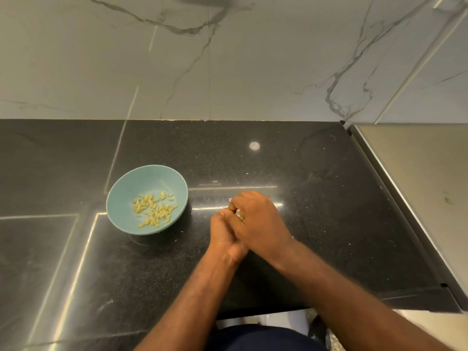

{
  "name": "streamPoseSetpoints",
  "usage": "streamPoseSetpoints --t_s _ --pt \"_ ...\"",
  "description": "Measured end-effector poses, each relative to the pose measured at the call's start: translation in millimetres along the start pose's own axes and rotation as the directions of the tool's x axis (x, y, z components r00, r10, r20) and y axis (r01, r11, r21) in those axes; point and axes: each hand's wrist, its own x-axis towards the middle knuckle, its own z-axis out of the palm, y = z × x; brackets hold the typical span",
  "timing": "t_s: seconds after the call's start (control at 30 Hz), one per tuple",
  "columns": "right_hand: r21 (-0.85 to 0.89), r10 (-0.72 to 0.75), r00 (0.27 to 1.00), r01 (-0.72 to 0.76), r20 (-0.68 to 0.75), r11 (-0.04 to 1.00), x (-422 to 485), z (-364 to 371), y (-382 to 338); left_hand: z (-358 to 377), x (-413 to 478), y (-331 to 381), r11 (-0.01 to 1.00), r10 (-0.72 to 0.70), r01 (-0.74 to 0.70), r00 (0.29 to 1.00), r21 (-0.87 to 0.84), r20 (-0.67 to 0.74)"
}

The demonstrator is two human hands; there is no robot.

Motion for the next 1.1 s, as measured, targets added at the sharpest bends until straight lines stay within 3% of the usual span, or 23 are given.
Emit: streamPoseSetpoints --t_s 0.1,0.27,0.43,0.57,0.7,0.83,0.9,0.97,1.03,1.1 --pt "-0.029 -0.015 0.999 0.016 0.038 0.999 -3.3 -9.5 -3.0 -9.5 7.7 7.9 0.981 -0.168 0.176 0.981 -0.084 0.099" --pt "0.100 0.068 0.996 -0.061 -0.066 0.993 -5.4 -17.1 -1.0 -1.9 -1.6 6.2 0.985 -0.164 0.169 0.983 -0.042 0.087" --pt "0.307 0.145 0.989 -0.128 -0.032 0.943 -6.1 -35.2 20.7 -4.3 -6.3 14.9 0.981 -0.182 0.181 0.983 -0.077 -0.013" --pt "0.184 0.290 0.956 -0.294 0.049 0.938 -32.6 -24.6 84.7 -14.7 -10.1 29.0 0.977 -0.151 0.138 0.986 -0.164 -0.071" --pt "-0.107 0.526 0.838 -0.515 0.147 0.850 -80.7 10.2 122.5 -24.8 -16.2 41.4 0.976 -0.117 0.090 0.985 -0.199 -0.129" --pt "-0.305 0.455 0.878 -0.396 0.150 0.866 -77.0 51.4 73.8 -28.0 -26.4 44.4 0.968 -0.077 0.046 0.990 -0.248 -0.117" --pt "-0.238 0.349 0.906 -0.294 0.238 0.926 -57.6 69.5 49.3 -26.3 -31.7 47.0 0.962 -0.062 0.032 0.993 -0.271 -0.104" --pt "-0.029 0.288 0.920 -0.291 0.264 0.956 -31.6 76.3 37.2 -23.9 -36.9 51.6 0.963 -0.052 0.021 0.992 -0.268 -0.112" --pt "0.165 0.303 0.937 -0.331 0.172 0.929 0.8 74.5 47.9 -24.6 -41.7 56.7 0.967 -0.029 -0.001 0.993 -0.255 -0.116" --pt "0.154 0.309 0.942 -0.327 0.133 0.932 27.8 66.7 69.2 -28.3 -47.4 62.1 0.966 -0.009 -0.023 0.992 -0.258 -0.125"
